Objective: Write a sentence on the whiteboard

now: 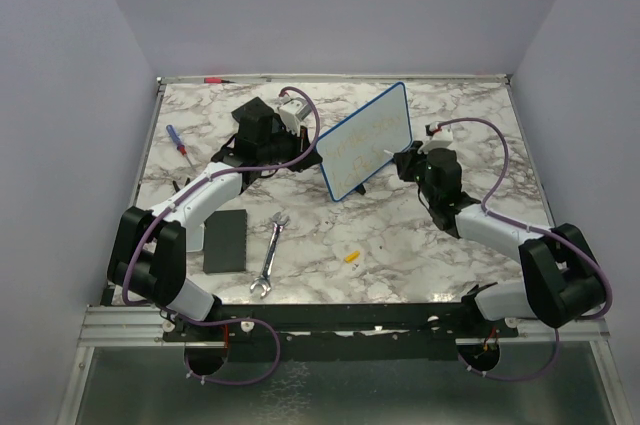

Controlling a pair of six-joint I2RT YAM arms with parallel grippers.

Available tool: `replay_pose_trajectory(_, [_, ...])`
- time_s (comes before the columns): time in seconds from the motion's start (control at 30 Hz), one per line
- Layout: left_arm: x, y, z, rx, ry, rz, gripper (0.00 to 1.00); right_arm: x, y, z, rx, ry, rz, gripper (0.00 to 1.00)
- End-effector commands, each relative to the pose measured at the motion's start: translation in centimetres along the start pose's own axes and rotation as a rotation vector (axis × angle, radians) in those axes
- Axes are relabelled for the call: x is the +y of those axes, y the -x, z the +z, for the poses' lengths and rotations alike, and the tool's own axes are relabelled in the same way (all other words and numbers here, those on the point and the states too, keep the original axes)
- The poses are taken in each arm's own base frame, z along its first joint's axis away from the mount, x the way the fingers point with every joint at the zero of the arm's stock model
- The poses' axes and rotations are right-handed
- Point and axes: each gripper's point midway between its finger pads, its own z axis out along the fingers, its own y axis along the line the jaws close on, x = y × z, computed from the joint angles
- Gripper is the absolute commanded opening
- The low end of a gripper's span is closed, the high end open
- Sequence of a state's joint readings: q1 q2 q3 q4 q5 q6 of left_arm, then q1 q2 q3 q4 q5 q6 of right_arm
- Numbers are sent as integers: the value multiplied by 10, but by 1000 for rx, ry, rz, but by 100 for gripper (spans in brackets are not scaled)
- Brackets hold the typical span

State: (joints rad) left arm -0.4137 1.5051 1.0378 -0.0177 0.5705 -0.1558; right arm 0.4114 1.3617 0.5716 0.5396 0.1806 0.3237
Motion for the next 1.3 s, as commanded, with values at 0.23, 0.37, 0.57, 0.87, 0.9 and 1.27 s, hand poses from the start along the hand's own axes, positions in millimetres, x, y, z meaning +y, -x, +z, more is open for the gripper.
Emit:
replay_pose_trajectory(0.23, [-1,-12,0,48,4,-3,0,10,11,12,-25,27,-6,1])
replay_pose_trajectory(0.37, [-1,-12,0,47,3,-1,0,6,2,12,-2,13,-11,1])
replay_pose_trajectory(0.57, [-1,-12,0,46,3,-1,0,1,-13,12,37,0,-15,1])
replay_pose_trajectory(0.87, [-1,-13,0,48,3,-1,0,-7,-19,15,50,-41,-16,1])
replay_pose_trajectory(0.9, [-1,-12,0,48,3,-1,0,-8,-18,16,48,-48,-16,1])
replay_pose_trajectory(1.27, [-1,-12,0,47,3,0,0,-8,0,20,3,-71,-25,1])
